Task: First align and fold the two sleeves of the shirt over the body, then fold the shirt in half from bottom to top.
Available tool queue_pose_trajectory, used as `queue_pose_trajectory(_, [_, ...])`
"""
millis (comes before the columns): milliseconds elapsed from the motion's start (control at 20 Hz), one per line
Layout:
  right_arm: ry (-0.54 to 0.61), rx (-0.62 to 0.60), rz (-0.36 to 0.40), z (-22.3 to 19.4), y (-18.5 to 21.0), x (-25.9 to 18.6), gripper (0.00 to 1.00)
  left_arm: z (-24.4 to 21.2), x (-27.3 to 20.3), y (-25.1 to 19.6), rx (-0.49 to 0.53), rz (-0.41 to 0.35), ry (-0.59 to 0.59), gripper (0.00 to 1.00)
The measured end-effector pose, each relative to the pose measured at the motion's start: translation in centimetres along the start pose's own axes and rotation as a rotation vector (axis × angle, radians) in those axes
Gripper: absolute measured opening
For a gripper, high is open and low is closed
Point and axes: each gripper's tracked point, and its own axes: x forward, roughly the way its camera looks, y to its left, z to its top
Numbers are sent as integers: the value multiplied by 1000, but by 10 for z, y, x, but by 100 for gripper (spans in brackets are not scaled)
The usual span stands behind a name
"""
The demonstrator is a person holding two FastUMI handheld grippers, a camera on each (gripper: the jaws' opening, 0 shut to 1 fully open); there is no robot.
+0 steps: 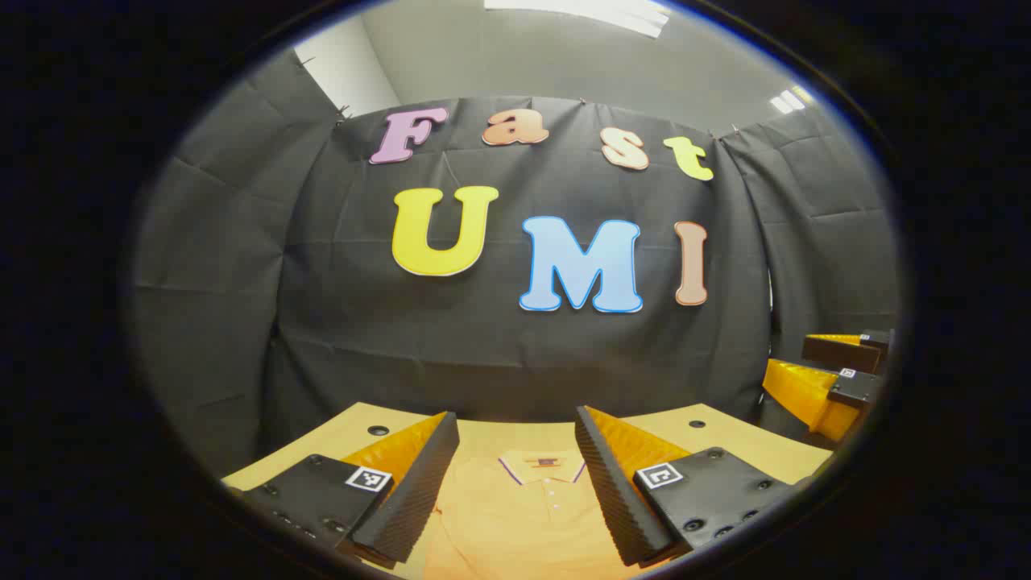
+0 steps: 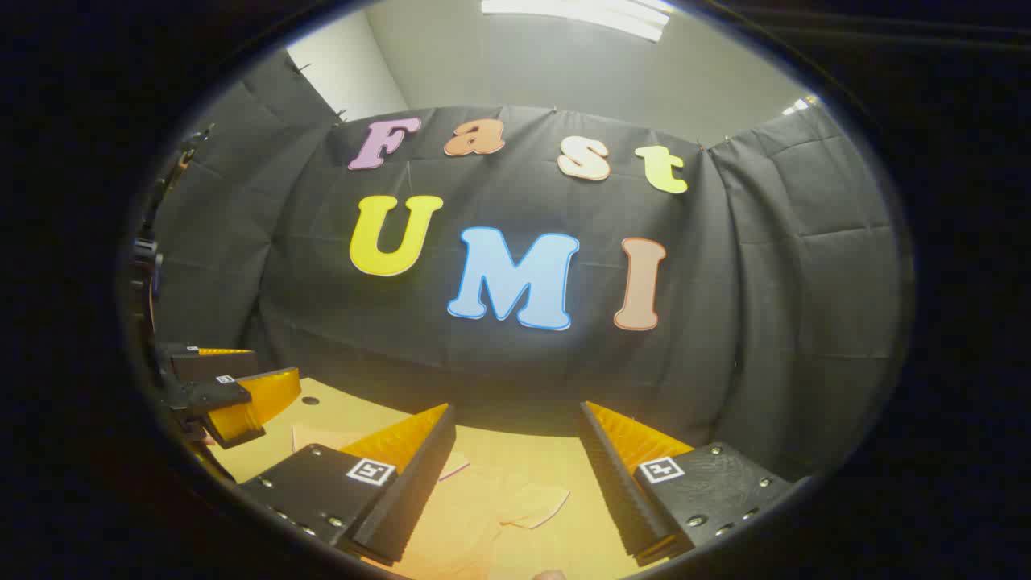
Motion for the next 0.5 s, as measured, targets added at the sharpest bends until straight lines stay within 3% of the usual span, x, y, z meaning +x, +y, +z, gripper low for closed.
queue_pose_trajectory(500, [19, 9, -33, -3, -3, 0, 94, 1, 4, 1, 27, -20, -1, 93])
